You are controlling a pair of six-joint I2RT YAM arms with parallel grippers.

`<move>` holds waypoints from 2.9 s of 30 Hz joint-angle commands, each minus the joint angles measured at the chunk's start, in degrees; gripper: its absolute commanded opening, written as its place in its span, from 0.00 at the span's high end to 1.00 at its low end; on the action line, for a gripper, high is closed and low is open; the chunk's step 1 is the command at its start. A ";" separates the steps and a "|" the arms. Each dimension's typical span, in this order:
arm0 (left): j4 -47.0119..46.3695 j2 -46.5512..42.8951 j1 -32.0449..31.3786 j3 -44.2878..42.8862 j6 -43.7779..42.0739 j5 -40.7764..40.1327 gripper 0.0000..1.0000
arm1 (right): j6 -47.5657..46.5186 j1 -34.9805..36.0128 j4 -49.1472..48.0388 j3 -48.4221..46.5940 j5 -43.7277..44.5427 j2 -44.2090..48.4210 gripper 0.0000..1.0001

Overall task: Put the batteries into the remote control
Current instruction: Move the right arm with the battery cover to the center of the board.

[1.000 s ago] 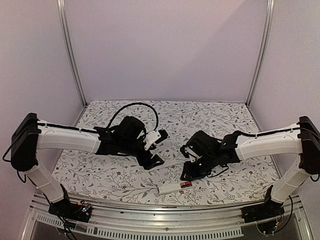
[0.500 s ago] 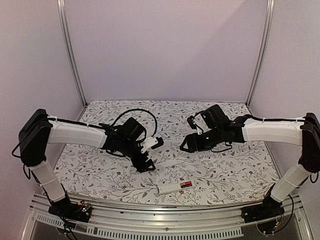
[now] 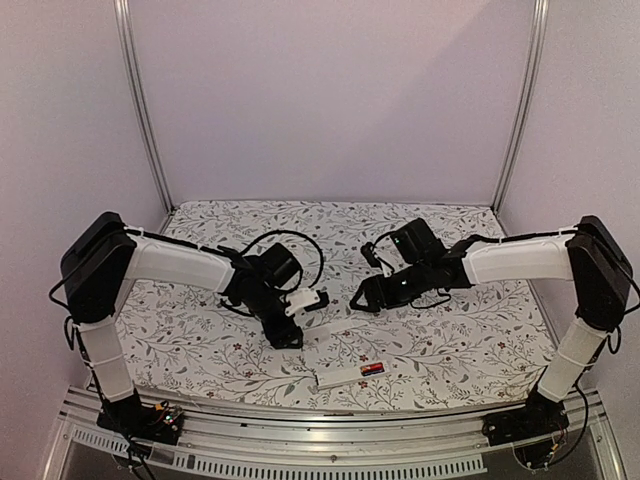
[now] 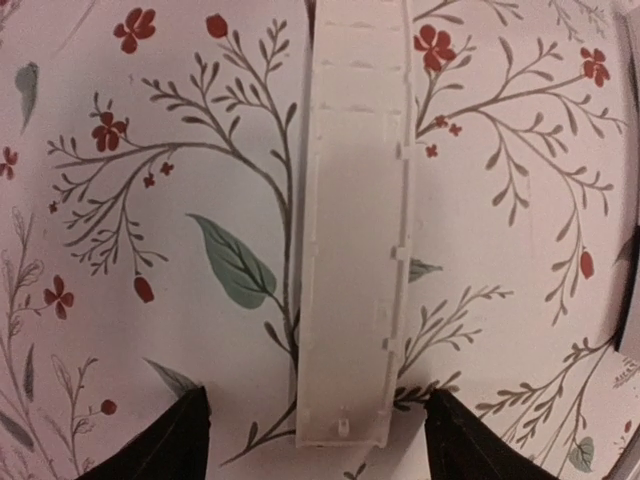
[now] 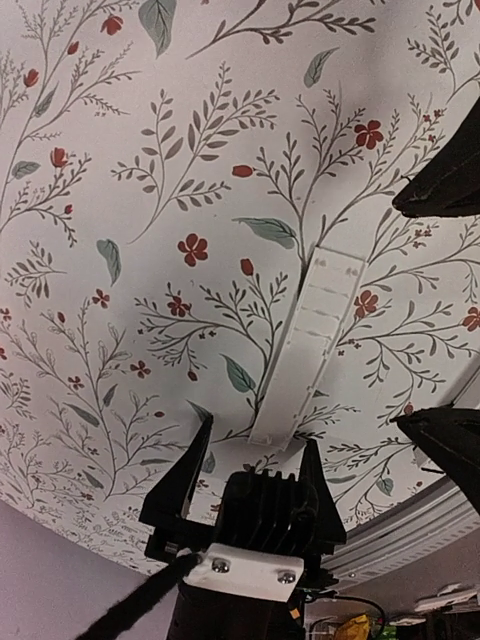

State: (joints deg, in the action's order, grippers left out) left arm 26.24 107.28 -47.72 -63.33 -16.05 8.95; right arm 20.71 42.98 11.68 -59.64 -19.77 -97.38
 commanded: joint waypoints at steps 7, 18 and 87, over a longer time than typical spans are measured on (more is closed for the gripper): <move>2.80 3.32 0.51 0.80 -0.02 3.58 0.50 | 1.39 0.00 -3.60 -2.40 -4.73 -9.33 0.39; 2.92 0.09 0.44 3.32 0.59 3.44 0.55 | 1.47 0.00 -4.13 -1.97 -6.20 -10.06 0.40; -29.71 -23.32 9.66 21.78 30.28 -6.66 0.40 | -61.69 4.02 8.03 -19.71 -8.24 -15.51 0.19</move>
State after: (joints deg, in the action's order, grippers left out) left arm 4.38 86.17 -38.35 -45.10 1.56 8.19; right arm -29.93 44.01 14.35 -73.38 -29.34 -106.54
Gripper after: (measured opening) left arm 0.601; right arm 0.781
